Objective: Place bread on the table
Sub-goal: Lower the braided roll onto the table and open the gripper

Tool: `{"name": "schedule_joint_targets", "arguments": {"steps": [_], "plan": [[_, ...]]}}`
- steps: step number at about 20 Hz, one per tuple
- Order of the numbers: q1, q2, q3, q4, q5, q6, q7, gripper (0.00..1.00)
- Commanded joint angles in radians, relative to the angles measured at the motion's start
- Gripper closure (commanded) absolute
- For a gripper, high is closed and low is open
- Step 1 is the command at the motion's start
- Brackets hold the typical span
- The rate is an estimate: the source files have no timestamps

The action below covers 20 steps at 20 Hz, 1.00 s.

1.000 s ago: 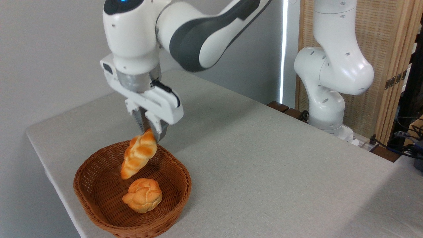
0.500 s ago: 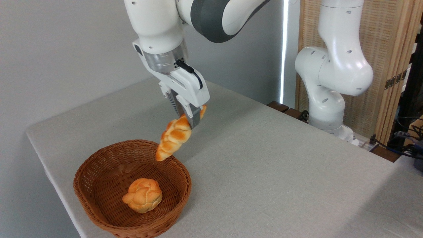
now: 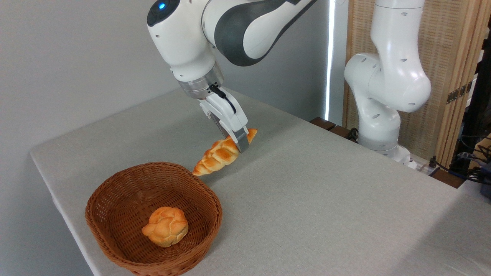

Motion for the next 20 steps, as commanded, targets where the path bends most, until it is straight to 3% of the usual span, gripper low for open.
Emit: {"name": "schedule_joint_targets", "arguments": {"steps": [1, 16, 20], "plan": [[-0.012, -0.016, 0.010, -0.016, 0.012, 0.006, 0.014, 0.00], [-0.010, -0.003, 0.010, -0.001, -0.003, 0.015, -0.003, 0.00], [-0.009, 0.000, 0.010, 0.100, -0.006, 0.015, -0.041, 0.00]]}}
